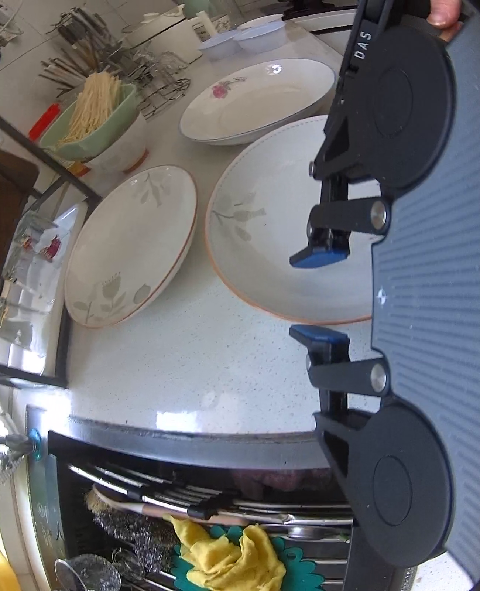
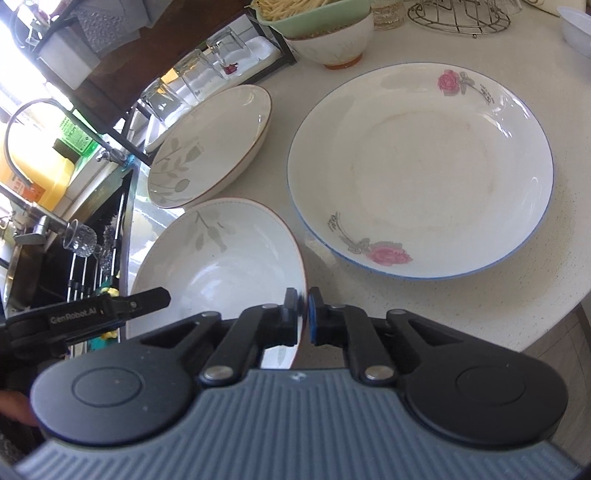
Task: Organize plates and bowls
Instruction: 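Close both tools on the leaf-pattern plate rim and lift it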
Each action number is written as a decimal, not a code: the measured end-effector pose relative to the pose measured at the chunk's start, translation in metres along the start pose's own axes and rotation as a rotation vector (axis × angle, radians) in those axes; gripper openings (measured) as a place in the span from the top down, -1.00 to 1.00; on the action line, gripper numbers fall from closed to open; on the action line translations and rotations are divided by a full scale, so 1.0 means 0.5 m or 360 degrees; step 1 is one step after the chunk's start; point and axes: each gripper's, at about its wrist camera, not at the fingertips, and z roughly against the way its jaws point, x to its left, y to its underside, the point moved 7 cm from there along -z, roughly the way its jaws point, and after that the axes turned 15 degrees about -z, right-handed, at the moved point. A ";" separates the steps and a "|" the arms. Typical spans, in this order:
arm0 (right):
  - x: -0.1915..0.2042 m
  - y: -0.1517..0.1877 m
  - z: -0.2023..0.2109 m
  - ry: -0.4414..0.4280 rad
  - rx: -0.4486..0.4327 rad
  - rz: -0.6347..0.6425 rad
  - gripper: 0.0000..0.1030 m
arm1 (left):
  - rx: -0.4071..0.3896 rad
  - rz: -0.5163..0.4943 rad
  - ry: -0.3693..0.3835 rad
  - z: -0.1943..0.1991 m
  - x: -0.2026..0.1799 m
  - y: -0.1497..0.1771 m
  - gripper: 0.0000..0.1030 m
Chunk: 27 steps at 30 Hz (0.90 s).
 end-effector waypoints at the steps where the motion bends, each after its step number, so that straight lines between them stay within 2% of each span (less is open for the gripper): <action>1: 0.001 0.000 -0.001 0.0003 -0.0002 0.0006 0.84 | -0.0001 -0.0017 -0.0007 0.000 -0.002 0.000 0.30; 4: 0.004 -0.004 -0.002 0.0013 -0.0001 0.0016 0.83 | 0.0008 -0.0012 0.0006 -0.001 -0.001 0.001 0.30; 8: 0.001 -0.006 -0.003 0.0014 0.0030 -0.0018 0.83 | 0.0048 0.0067 0.0083 -0.003 0.010 -0.004 0.30; 16: 0.010 -0.011 0.005 0.0011 0.0072 -0.0011 0.83 | 0.0056 0.0079 0.0111 0.008 0.010 -0.016 0.30; 22: 0.006 -0.022 0.017 -0.0017 0.0101 -0.0063 0.83 | 0.0026 0.0073 0.0107 0.025 0.003 -0.048 0.30; 27: 0.017 -0.057 0.042 -0.0087 0.0095 -0.0081 0.83 | 0.0038 0.0105 0.0139 0.038 -0.005 -0.084 0.30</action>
